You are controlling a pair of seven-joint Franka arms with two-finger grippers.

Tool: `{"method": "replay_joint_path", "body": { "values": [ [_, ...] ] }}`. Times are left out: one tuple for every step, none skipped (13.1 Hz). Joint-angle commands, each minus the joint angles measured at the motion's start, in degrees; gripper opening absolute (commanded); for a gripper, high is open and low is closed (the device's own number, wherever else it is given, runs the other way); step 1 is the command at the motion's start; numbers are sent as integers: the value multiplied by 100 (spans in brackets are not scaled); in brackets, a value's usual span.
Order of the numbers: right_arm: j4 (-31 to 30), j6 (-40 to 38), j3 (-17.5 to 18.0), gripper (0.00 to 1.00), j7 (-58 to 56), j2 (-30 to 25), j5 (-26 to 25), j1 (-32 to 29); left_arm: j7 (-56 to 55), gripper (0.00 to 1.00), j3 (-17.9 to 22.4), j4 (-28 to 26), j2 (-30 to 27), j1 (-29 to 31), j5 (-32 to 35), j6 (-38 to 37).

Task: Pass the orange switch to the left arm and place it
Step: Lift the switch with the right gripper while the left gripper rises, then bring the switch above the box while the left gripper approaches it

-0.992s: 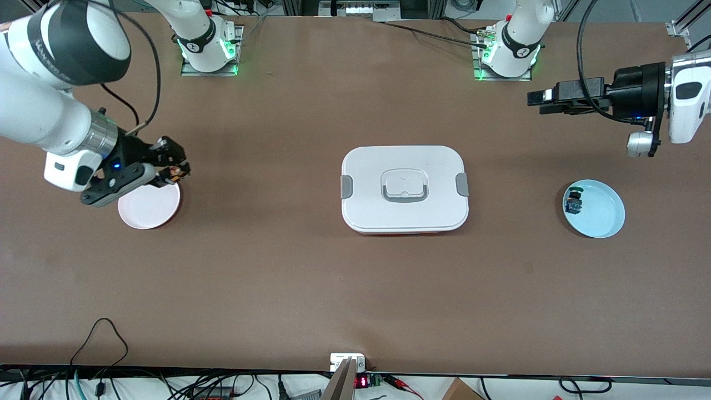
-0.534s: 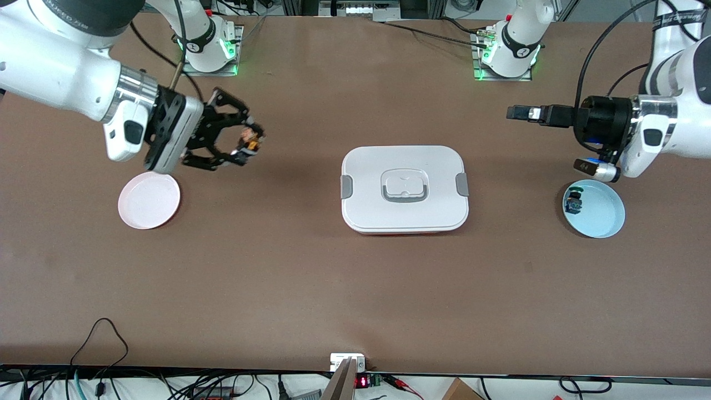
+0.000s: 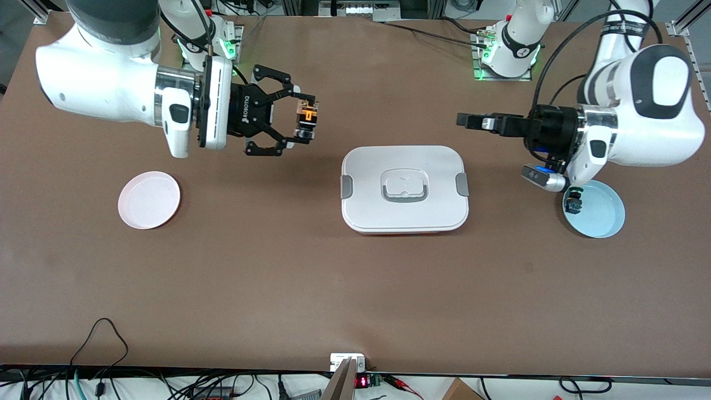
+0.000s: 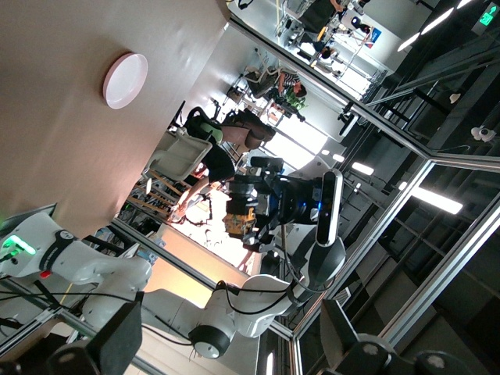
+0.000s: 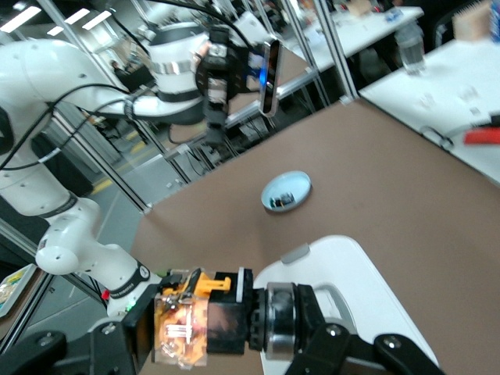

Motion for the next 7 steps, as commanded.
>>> {"method": "replay_joint_path", "body": {
  "values": [
    [-115, 62, -16, 1, -1245, 163, 1153, 200, -55, 100, -788, 3, -93, 4, -184, 1075],
    [-151, 62, -16, 1, -1806, 242, 1627, 236, -55, 100, -1210, 20, -154, 4, -184, 1645],
    [-160, 62, -16, 1, -2238, 347, 1919, 236, -47, 100, -1493, 46, -172, 13, -184, 2060],
    [-160, 62, -16, 1, -2564, 409, 2218, 236, 32, 100, -1643, 73, -181, 30, -167, 2230],
    [-160, 62, -16, 1, -2689, 444, 2413, 245, 111, 100, -1654, 134, -190, 30, -175, 2283],
    [-160, 71, -16, 1, -2752, 462, 2554, 262, 164, 100, -1654, 178, -207, 57, -167, 2284],
    [-160, 123, -16, 1, -2778, 488, 2651, 341, 260, 100, -1654, 187, -242, 66, -167, 2293]
  ]
}}
